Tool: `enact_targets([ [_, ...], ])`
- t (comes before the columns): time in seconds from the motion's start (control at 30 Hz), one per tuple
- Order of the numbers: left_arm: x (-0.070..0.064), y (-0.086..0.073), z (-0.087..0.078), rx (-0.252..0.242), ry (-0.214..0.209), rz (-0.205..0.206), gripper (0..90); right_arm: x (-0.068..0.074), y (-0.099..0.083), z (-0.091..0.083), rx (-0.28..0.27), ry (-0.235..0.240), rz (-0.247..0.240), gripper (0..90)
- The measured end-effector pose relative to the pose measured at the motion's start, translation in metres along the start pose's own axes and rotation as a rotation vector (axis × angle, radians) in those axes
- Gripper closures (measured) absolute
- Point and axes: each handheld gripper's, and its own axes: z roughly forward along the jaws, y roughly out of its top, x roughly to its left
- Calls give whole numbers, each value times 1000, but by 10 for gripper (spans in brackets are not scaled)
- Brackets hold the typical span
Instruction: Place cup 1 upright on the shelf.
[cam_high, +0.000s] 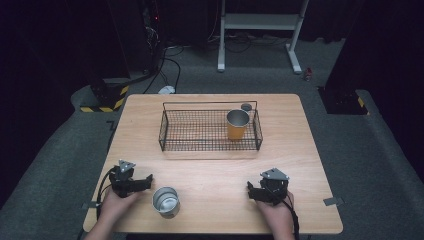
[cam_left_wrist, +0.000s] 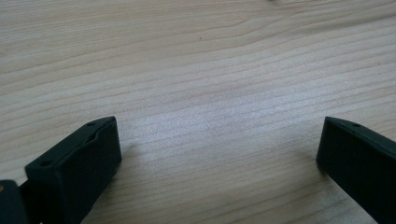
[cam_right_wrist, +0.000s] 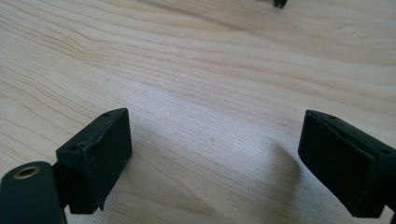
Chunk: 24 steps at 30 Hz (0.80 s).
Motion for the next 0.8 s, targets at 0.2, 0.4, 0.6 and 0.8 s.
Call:
enact_targets([
  [0.2, -2, -1, -1, -6, 8, 16, 7, -2, 0, 1, 21, 15, 20, 107],
  [0.4, -1, -3, -3, -7, -26, 32, 21, -2, 0, 1, 20, 15, 26, 109],
  [0.6, 2, -2, -4, 11, -55, 56, 25, -2, 1, 1, 20, 15, 22, 109],
  [0.8, 0, 0, -5, 18, -111, 86, 6, -1, 1, 2, 21, 12, 30, 109],
])
